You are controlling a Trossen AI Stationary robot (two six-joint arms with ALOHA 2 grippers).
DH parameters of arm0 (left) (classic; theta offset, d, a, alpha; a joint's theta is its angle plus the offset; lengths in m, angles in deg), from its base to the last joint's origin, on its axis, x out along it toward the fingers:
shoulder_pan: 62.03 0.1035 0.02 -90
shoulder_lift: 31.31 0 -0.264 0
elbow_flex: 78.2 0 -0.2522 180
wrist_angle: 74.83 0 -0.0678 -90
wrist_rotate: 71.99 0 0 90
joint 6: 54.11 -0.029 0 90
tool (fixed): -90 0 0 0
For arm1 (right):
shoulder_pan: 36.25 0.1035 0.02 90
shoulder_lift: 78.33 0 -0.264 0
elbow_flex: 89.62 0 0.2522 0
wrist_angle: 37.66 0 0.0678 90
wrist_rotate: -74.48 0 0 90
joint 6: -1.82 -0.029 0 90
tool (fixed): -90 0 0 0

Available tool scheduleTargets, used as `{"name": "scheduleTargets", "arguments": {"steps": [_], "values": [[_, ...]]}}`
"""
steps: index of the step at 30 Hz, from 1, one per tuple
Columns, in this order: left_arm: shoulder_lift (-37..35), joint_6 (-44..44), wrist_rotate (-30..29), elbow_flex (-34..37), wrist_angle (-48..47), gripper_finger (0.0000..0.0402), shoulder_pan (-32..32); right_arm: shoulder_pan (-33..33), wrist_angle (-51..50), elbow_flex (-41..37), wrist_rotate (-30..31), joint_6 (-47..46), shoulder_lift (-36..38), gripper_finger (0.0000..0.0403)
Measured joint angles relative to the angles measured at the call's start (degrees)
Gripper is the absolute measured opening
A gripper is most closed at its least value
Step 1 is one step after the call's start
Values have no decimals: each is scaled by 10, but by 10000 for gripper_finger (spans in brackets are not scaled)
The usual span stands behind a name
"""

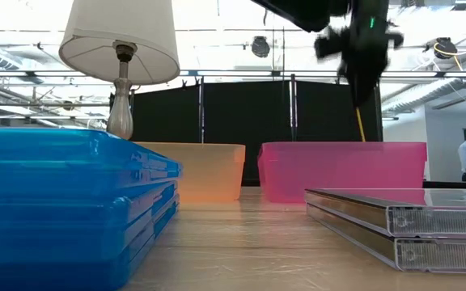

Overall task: Pick & place jewel cases by type
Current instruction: Put the blue CD case into the orange bin

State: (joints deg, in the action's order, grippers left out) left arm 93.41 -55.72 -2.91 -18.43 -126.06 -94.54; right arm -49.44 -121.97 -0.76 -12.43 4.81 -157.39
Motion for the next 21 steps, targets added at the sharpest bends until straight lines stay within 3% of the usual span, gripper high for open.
{"name": "scheduleTargets", "arguments": {"steps": [7, 12, 16, 21], "values": [[0, 0, 0, 0, 1, 77, 0, 134, 1, 85, 1, -70, 87, 11], [0, 0, 0, 0, 2, 77, 1, 260, 7, 84, 69, -182, 135, 6], [0, 0, 0, 0, 2, 76, 1, 382, 49, 43, 133, -268, 144, 2], [0, 0, 0, 0, 1, 77, 1, 512, 210, -69, 166, -329, 125, 1]]}}
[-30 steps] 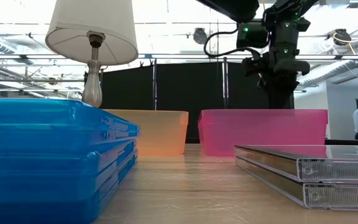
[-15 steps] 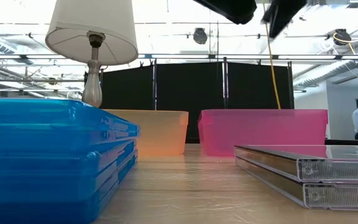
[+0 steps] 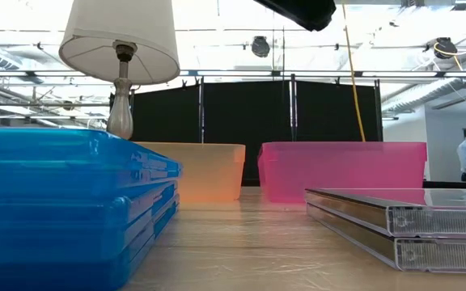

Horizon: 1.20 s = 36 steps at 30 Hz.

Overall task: Pick & place jewel cases by type
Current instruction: Put the blue CD case into the orange bin

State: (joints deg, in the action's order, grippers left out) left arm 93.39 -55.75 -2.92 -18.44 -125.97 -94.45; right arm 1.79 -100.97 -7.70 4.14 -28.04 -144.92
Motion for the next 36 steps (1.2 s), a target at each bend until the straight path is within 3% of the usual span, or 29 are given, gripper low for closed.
{"name": "scheduleTargets", "arguments": {"steps": [4, 10, 18, 28, 36], "values": [[0, 18, 2, 0, -16, 76, 0, 84, 121, -90, 28, -61, -18, 1], [4, 33, 28, 0, -53, 76, 1, 175, 205, -215, 66, -216, -19, 0], [44, 19, 52, 2, -54, 76, 7, 210, 358, -337, 75, -354, -20, 0], [34, 14, 25, 3, -76, 76, 29, 198, 428, -351, 107, -272, -19, 0], [-33, 125, -5, 3, -336, 76, -28, 175, 593, -351, 148, -80, -19, 0]]}}
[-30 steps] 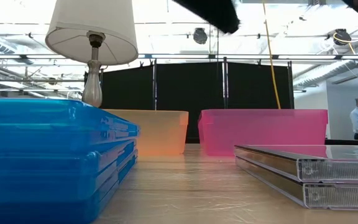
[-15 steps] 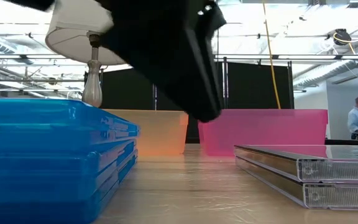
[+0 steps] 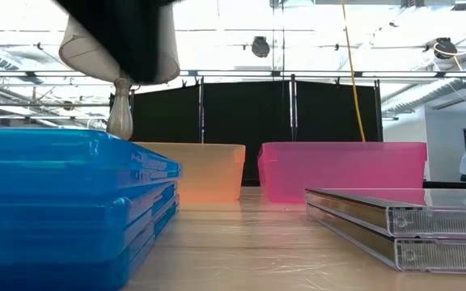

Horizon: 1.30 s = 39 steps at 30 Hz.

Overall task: Pick & place jewel cases by type
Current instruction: Put the blue CD case into the orange bin

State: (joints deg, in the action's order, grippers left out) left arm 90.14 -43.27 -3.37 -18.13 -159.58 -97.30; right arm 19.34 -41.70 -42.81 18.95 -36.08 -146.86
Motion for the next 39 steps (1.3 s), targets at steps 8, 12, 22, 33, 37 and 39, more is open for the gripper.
{"name": "scheduleTargets", "arguments": {"steps": [8, 12, 22, 33, 37, 39], "values": [[-57, 151, -43, 1, -139, 7, -115, -58, 68, 0, -22, 90, -18, 0], [-130, 148, -150, 4, -114, 8, -169, -102, 95, 0, -86, 106, -35, 0], [-521, 301, -233, 379, 150, 4, -183, -170, 258, 18, -198, 251, -118, 0], [-579, 293, -147, 690, 502, 2, -184, -176, 114, 227, -106, 365, -269, 0], [-509, 287, -112, 679, 520, 2, -186, -185, 74, 286, -121, 341, -325, 0], [-469, 274, -96, 664, 524, 2, -192, -186, 82, 300, -162, 352, -350, 0]]}}
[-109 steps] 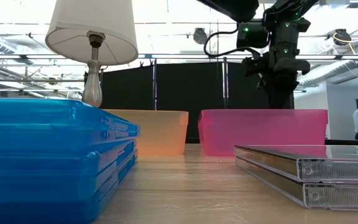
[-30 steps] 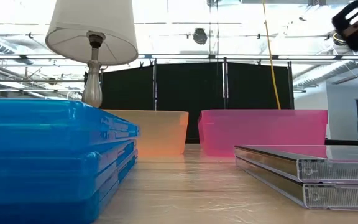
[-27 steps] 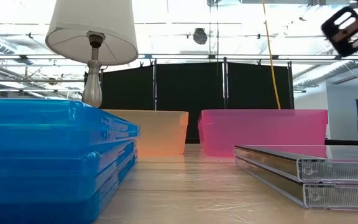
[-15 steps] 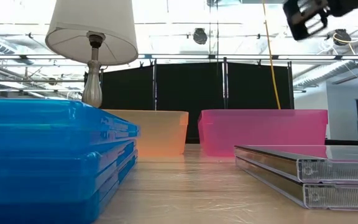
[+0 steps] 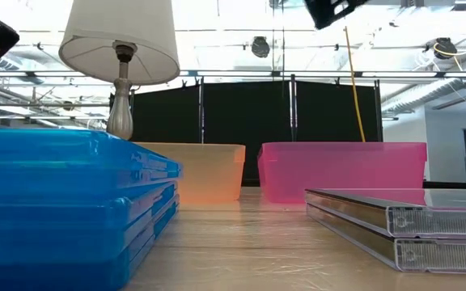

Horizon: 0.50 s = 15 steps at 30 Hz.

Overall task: Pick & place jewel cases by type
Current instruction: Put the blue CD case into the orange bin

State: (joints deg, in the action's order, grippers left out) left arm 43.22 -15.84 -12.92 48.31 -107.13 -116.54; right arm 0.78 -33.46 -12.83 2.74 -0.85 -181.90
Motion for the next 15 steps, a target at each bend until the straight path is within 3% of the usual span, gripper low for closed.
{"name": "scheduleTargets", "arguments": {"steps": [3, 10, 15], "values": [[51, -31, 9, -25, 2, 2, -16, 1, 29, 4, -33, 15, -29, 0], [132, -21, 35, -64, 18, 6, -23, -15, 49, 3, 0, -86, -38, 0], [167, -6, 82, -74, 14, 2, 2, -26, 62, 3, 1, -100, -38, 0]]}}
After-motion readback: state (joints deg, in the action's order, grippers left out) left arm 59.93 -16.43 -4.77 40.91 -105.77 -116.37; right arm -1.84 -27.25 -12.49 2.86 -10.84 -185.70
